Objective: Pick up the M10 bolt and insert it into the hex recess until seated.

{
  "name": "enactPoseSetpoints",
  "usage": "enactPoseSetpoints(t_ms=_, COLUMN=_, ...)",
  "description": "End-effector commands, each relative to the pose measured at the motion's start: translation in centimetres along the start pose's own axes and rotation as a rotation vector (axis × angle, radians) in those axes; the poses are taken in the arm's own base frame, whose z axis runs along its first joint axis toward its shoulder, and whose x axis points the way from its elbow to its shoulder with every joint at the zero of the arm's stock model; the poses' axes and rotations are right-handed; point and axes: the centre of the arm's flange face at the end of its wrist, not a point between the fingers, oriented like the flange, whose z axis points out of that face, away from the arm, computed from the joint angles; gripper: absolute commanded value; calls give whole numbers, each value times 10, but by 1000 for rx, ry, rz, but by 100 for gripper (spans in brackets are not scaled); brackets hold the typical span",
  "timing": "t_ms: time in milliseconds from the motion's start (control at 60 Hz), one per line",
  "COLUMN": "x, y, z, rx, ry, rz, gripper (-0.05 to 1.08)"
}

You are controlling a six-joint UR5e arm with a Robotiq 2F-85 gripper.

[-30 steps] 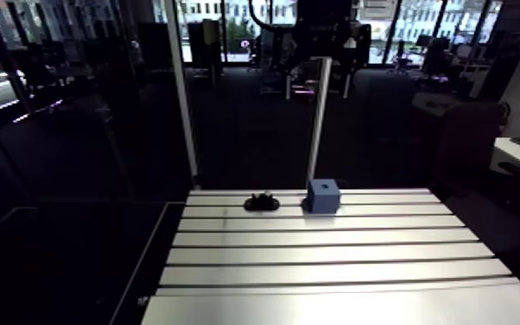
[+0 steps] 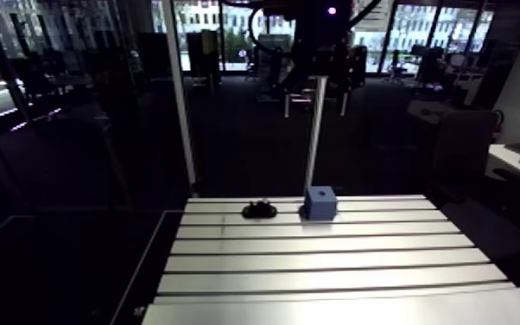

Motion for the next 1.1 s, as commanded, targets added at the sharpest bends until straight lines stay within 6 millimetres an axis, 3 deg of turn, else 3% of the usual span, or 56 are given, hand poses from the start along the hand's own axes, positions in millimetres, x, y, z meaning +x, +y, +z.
enactPoseSetpoints(t_ms=17, x=0, y=1, z=-2, rx=-1, ry=4, rz=-1, gripper=0)
enactPoseSetpoints(t_ms=217, x=2, y=1, z=1, rx=-1, ry=7, rz=4, gripper=0)
enactPoseSetpoints(t_ms=450, x=22, y=0, z=17, rx=-3, ry=120, rz=-1, gripper=1)
enactPoseSetpoints(t_ms=600, x=40, y=-14, z=45, rx=2, ry=119, rz=-36, gripper=1)
enactPoseSetpoints(t_ms=683, x=54, y=-22, z=71, rx=3, ry=133, rz=-69, gripper=1)
enactPoseSetpoints(t_ms=783, x=62, y=-28, z=83, rx=12, ry=149, rz=-87, gripper=1)
enactPoseSetpoints(t_ms=850, x=73, y=-35, z=104, rx=19, ry=157, rz=-113, gripper=1)
enactPoseSetpoints(t_ms=1100, x=84, y=-43, z=133, rx=21, ry=235, rz=-156, gripper=1)
